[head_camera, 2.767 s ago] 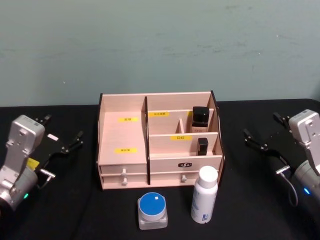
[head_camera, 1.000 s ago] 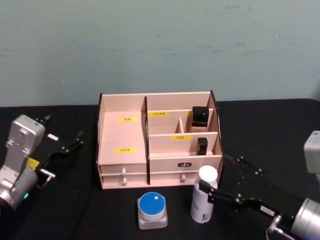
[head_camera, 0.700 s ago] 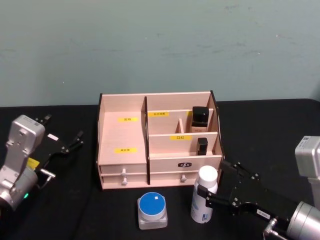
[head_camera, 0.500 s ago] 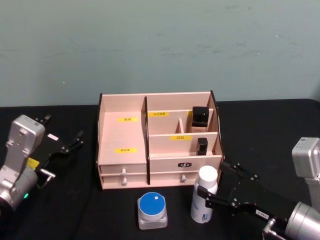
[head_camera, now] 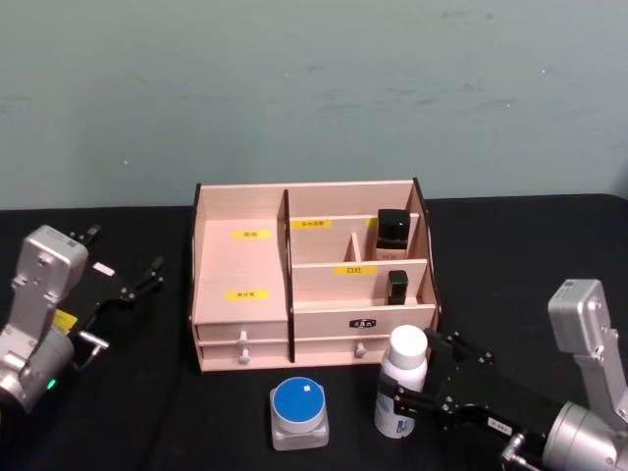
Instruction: Pick up the facial cleanser and watermelon frost from the table and place them into the tiered storage box.
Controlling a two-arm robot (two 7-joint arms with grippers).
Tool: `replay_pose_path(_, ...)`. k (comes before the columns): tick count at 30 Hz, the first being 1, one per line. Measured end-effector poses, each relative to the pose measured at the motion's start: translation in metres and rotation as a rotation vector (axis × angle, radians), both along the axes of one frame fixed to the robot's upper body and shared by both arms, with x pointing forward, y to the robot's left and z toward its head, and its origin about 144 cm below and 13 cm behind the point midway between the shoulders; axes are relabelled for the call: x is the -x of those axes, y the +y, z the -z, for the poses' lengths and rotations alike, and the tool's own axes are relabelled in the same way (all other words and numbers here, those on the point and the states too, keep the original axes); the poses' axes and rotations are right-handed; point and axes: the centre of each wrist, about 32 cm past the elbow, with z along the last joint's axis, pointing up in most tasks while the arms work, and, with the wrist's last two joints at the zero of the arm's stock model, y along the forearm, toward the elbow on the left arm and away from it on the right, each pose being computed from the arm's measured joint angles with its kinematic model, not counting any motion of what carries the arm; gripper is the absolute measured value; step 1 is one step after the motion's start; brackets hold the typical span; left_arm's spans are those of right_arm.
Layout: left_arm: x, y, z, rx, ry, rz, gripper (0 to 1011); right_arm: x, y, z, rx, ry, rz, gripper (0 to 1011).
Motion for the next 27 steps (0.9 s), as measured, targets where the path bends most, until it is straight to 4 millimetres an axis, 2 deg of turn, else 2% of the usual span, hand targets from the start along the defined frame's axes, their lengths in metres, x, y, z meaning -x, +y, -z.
replay_pose_path(27, 0.0, 0.0, 0.0, 0.0, 0.0, 0.0, 1010, -0.019, 0.01, 0.02, 0.023, 0.037, -0.031, 1002)
